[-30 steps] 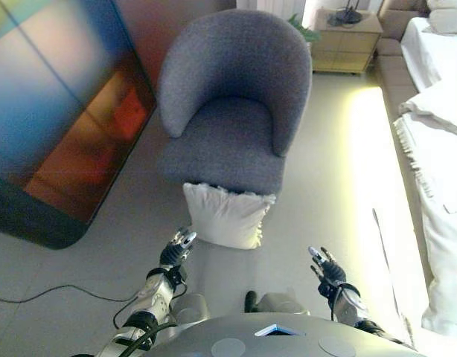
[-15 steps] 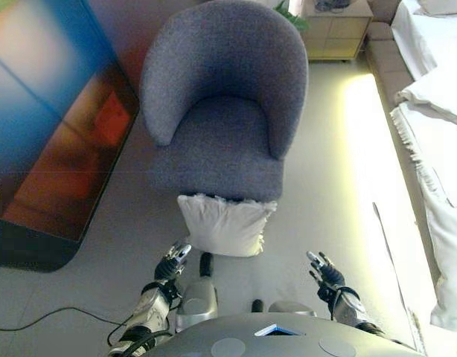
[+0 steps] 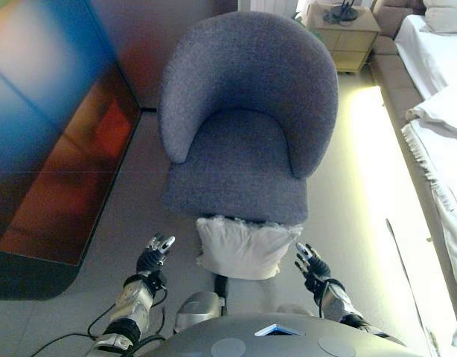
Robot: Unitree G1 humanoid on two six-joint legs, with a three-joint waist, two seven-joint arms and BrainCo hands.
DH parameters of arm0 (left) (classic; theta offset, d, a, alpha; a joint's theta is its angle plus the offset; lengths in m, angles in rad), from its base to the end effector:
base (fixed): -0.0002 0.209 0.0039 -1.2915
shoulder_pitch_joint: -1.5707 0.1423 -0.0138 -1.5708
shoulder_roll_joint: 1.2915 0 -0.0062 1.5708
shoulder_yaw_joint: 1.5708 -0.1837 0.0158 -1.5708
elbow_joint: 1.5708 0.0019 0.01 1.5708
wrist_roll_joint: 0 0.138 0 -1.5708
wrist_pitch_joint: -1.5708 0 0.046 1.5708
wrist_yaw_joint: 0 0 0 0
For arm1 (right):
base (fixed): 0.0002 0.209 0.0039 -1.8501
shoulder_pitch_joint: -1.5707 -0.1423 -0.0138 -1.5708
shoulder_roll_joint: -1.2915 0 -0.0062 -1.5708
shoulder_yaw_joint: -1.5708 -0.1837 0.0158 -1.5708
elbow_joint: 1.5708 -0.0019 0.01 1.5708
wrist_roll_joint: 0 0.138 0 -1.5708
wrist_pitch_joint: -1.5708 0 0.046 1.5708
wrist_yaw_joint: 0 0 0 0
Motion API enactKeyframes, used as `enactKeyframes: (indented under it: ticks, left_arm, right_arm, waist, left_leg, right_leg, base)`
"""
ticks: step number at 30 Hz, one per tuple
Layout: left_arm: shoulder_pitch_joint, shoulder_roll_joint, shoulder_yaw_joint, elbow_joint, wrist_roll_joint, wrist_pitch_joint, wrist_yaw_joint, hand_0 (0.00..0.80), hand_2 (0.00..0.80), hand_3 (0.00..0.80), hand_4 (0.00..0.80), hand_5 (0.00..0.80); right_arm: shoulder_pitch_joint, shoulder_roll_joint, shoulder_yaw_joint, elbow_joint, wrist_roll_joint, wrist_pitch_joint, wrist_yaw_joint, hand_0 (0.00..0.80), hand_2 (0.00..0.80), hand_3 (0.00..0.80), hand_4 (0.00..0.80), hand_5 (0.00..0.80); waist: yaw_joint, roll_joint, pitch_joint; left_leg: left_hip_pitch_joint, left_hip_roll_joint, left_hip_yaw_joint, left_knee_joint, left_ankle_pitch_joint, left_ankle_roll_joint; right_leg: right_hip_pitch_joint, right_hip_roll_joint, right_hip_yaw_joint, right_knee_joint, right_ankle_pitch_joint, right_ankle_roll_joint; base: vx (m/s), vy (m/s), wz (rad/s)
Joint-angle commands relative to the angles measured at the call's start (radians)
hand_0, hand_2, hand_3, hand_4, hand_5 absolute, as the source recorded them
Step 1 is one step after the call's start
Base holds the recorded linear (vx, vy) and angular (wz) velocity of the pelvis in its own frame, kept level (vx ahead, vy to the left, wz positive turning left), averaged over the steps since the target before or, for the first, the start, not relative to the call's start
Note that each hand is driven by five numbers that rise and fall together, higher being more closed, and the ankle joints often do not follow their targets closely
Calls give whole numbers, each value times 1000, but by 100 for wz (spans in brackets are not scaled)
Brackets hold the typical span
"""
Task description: Pick up the cushion and take it to the sofa
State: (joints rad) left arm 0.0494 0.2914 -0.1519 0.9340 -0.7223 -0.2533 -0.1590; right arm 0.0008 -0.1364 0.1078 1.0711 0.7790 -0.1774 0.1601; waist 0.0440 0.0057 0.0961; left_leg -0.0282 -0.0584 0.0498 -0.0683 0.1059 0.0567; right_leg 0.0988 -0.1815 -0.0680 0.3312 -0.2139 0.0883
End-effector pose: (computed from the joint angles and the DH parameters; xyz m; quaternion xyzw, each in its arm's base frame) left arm 0.1100 0.2344 -0.0887 -0.1595 0.3205 0.1134 0.9268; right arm 0.1038 -0.1907 -0.1081 0.2593 0.3836 -0.1351 0.8760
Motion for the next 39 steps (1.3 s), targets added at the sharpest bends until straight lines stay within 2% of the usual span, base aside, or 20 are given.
enactKeyframes:
  ticks: [1, 4, 7, 10, 13, 14, 17, 19, 24, 26, 29, 33, 39]
  left_arm:
    - [-1, -2, 3, -27, 17, -28, -27, 0, 0, 0, 0, 0]
    - [10, -12, -6, -14, 20, -35, -37, 0, 0, 0, 0, 0]
    - [12, -18, 0, 4, 16, -39, -39, 0, 0, 0, 0, 0]
    - [10, -20, -5, 10, 31, -59, -51, 0, 0, 0, 0, 0]
    - [5, -14, -24, 5, 61, -66, -44, 0, 0, 0, 0, 0]
    - [4, -10, -31, -3, 63, -63, -38, 0, 0, 0, 0, 0]
    - [-3, 6, -36, -40, 55, -40, -22, 0, 0, 0, 0, 0]
    - [-15, 16, -34, -44, 45, -34, -18, 0, 0, 0, 0, 0]
    - [0, 3, -24, -32, 53, -51, -27, 0, 0, 0, 0, 0]
    - [10, -4, -17, -21, 61, -59, -38, 0, 0, 0, 0, 0]
    - [25, -10, -9, -19, 55, -70, -47, 0, 0, 0, 0, 0]
    - [35, -14, 0, -38, 46, -74, -38, 0, 0, 0, 0, 0]
    - [46, -25, 17, -46, 68, -63, -35, 0, 0, 0, 0, 0]
  right_arm:
    - [23, -35, -9, -22, 23, -55, 5, 0, 0, 0, 0, 0]
    - [20, -41, -14, 7, 30, -68, 15, 0, 0, 0, 0, 0]
    - [18, -45, -30, 27, 27, -71, 23, 0, 0, 0, 0, 0]
    - [15, -43, -36, 34, 49, -86, 29, 0, 0, 0, 0, 0]
    - [25, -39, -32, 9, 61, -91, 22, 0, 0, 0, 0, 0]
    - [29, -40, -26, -2, 60, -91, 20, 0, 0, 0, 0, 0]
    - [38, -45, -16, -43, 56, -85, 13, 0, 0, 0, 0, 0]
    - [31, -51, -19, -37, 62, -89, 19, 0, 0, 0, 0, 0]
    - [-7, -63, -31, 6, 70, -82, 28, 0, 0, 0, 0, 0]
    - [-5, -62, -35, 9, 63, -77, 28, 0, 0, 0, 0, 0]
    - [6, -63, -39, 15, 52, -68, 27, 0, 0, 0, 0, 0]
    - [7, -65, -43, 26, 46, -50, 33, 0, 0, 0, 0, 0]
    - [6, -68, -41, 35, 32, -58, 41, 0, 0, 0, 0, 0]
  waist:
    - [16, -1, -40]
    - [16, -3, -39]
    - [24, -13, -48]
    - [39, -11, -51]
    - [29, 13, -39]
    - [23, 19, -36]
    - [5, 23, -27]
    - [-4, 24, -15]
    - [5, 21, 3]
    - [1, 17, 4]
    - [-16, 10, 4]
    - [-27, 7, 6]
    - [-17, 1, -10]
  left_leg:
    - [-102, 20, -32, 89, -45, 2]
    - [-94, 15, -47, 81, -41, 5]
    - [-104, -4, -47, 92, -49, 17]
    - [-116, -23, -42, 117, -71, 43]
    - [-81, -26, -59, 117, -87, 60]
    - [-66, -22, -60, 113, -90, 60]
    - [-30, -24, -73, 94, -91, 50]
    - [-20, -22, -86, 91, -98, 39]
    - [1, -11, -83, 88, -111, 16]
    - [10, -8, -82, 85, -115, 9]
    - [32, -6, -78, 83, -132, 2]
    - [63, 11, -70, 65, -139, -13]
    - [61, 43, -47, 69, -126, -43]
  right_leg:
    - [-24, 10, -11, -42, 260, 15]
    - [-33, 31, 8, -56, 259, 16]
    - [-25, 17, 17, -32, 297, 21]
    - [-35, -16, 8, 105, 354, 18]
    - [-119, -14, 10, 303, 383, 4]
    - [-145, -14, 8, 318, 381, -3]
    - [-192, -1, -6, 233, 347, -15]
    - [-213, 8, -12, 114, 299, -21]
    - [-197, 17, -49, -80, 257, -17]
    - [-181, 25, -43, -146, 242, -12]
    - [-171, 44, -21, -242, 259, 4]
    - [-159, 63, -13, -291, 280, 2]
    - [-98, 80, -49, -339, 272, -18]
  base:
    - [21, 12, 5]
    - [29, 29, -5]
    - [48, 64, -3]
    - [40, 120, 1]
    - [75, 144, 8]
    - [106, 93, 18]
    - [118, -3, 16]
    - [98, -72, 9]
    - [94, -76, 6]
    - [138, -86, -6]
    - [156, -95, -3]
    - [128, -124, -6]
    - [104, -134, 10]
